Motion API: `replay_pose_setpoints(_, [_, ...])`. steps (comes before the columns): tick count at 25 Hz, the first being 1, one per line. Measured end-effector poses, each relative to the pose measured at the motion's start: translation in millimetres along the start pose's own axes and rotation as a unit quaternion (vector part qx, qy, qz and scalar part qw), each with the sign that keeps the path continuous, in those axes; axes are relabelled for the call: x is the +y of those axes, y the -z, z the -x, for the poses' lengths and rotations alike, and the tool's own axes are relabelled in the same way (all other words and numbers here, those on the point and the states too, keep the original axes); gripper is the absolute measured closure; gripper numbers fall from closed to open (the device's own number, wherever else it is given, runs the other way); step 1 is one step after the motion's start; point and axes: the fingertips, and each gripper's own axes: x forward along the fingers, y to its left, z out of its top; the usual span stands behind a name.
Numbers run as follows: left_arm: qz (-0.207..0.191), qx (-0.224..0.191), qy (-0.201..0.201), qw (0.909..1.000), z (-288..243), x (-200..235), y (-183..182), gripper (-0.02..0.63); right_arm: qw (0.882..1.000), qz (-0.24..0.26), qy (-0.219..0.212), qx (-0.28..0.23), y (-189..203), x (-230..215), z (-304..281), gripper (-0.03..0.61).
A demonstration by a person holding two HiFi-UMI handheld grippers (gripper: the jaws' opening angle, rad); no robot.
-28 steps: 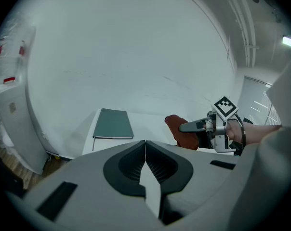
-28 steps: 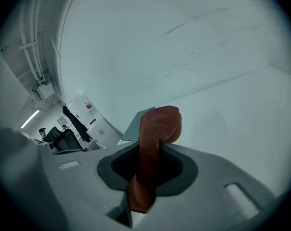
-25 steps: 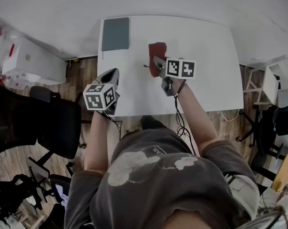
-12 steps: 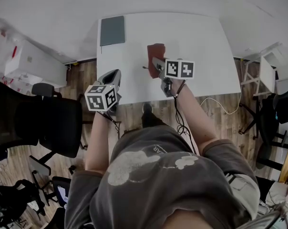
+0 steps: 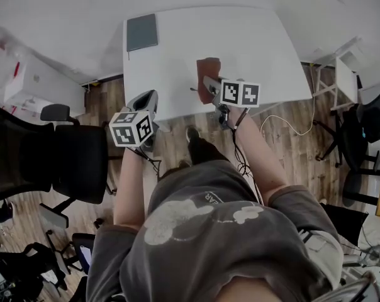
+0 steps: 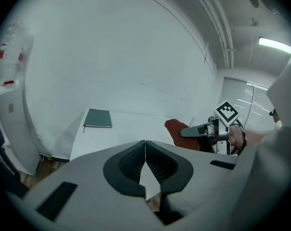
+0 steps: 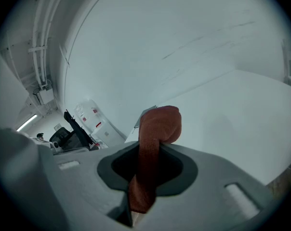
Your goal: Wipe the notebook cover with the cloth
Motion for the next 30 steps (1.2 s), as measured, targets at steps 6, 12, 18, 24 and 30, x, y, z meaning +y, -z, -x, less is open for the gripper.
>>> replay_pose_setpoints(6, [0.002, -0.003, 0.009, 0.9999, 11, -16, 10, 0.620, 1.000, -0.006, 0.017, -0.008, 21, -5, 33, 0.499])
replay_pose_setpoints(12, [0.000, -0.007, 0.008, 0.9999, 15, -25, 12, 0.620, 1.000, 0.003, 0.007, -0.014, 18, -2, 38, 0.499])
replay_pose_setpoints(18, [0.004, -0.008, 0.002, 1.0000, 10, -38, 11, 0.620, 1.000, 0.019, -0.006, -0.005, 17, 0, 45, 0.499])
replay_pose_setpoints(24, [0.006, -0.005, 0.000, 1.0000, 5, -65, 17, 0.620, 0.999, 0.030, -0.014, 0.001, 23, -10, 69, 0.499])
replay_pose_setpoints(30, [0.005, 0.000, -0.003, 1.0000, 1, -99, 29, 0.620, 0.999, 0.031, -0.016, 0.011, 38, -31, 100, 0.500])
